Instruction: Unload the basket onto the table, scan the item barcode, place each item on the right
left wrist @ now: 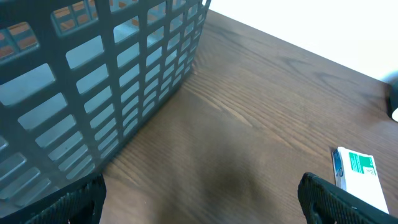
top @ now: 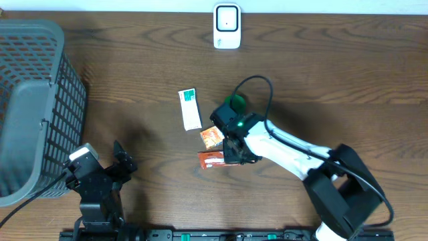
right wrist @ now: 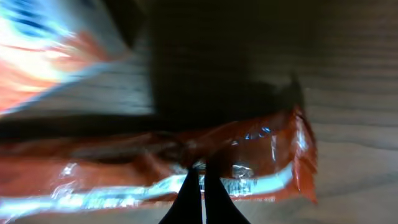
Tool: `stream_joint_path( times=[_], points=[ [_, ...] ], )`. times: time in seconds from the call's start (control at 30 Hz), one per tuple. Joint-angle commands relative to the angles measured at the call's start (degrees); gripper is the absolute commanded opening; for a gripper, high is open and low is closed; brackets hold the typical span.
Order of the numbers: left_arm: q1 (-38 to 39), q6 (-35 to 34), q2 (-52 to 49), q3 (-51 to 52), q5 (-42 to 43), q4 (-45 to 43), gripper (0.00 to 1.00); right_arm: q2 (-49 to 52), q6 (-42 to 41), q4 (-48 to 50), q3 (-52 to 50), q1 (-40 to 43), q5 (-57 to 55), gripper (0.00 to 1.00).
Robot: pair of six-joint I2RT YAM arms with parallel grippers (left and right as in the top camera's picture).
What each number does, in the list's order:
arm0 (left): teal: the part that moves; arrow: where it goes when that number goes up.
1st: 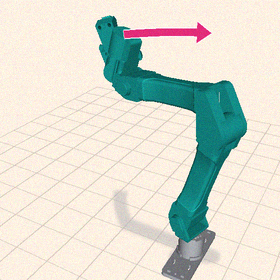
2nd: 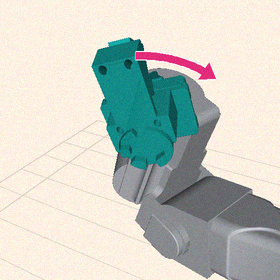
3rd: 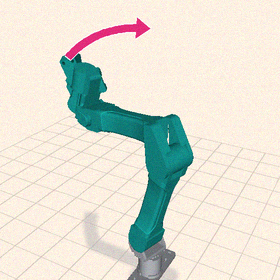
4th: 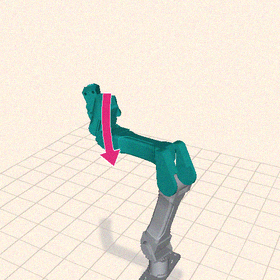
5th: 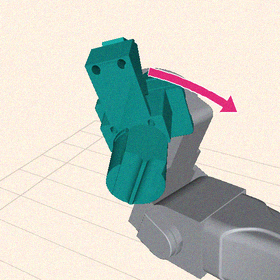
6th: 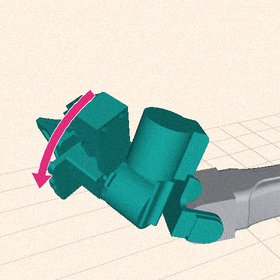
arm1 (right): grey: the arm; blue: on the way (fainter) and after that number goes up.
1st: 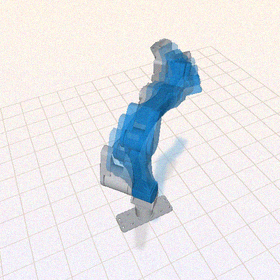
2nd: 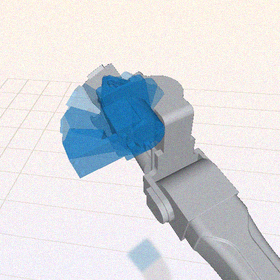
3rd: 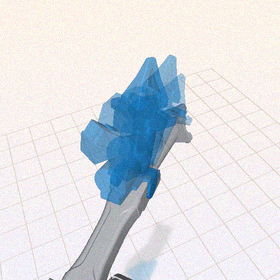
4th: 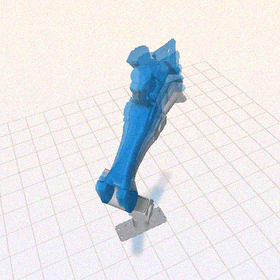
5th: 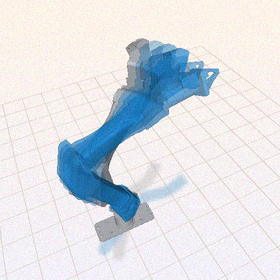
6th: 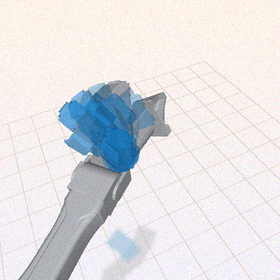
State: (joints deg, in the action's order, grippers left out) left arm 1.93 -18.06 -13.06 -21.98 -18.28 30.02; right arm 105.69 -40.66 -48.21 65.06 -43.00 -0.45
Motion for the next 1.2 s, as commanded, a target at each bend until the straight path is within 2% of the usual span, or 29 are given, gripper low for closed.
stream_joint_path(
  times=[0.0, 0.37, 0.73, 1.0, 1.17],
  points=[
    [-0.26, -0.26, 0.09, 0.15, -0.17, -0.02, 0.99, 0.46, -1.09, -0.04, -0.22, -0.07, 0.17, 0.01],
    [-0.26, -0.26, 0.09, 0.15, -0.17, -0.02, 0.99, -3.04, 2.38, -0.39, 3.93, -0.07, 11.56, 0.01],
    [-0.26, -0.26, 0.09, 0.15, -0.17, -0.02, 0.98, -2.54, 2.95, 4.13, 2.29, -0.17, 10.86, 0.02],
    [-0.26, -0.26, 0.09, 0.15, -0.17, -0.02, 0.99, 3.89, 0.42, 4.04, 1.90, -0.39, 9.35, 0.01],
    [-0.26, -0.26, 0.09, 0.15, -0.17, -0.02, 0.99, 3.91, 1.46, 3.69, 1.97, -0.39, 9.31, 0.01]
  ],
)
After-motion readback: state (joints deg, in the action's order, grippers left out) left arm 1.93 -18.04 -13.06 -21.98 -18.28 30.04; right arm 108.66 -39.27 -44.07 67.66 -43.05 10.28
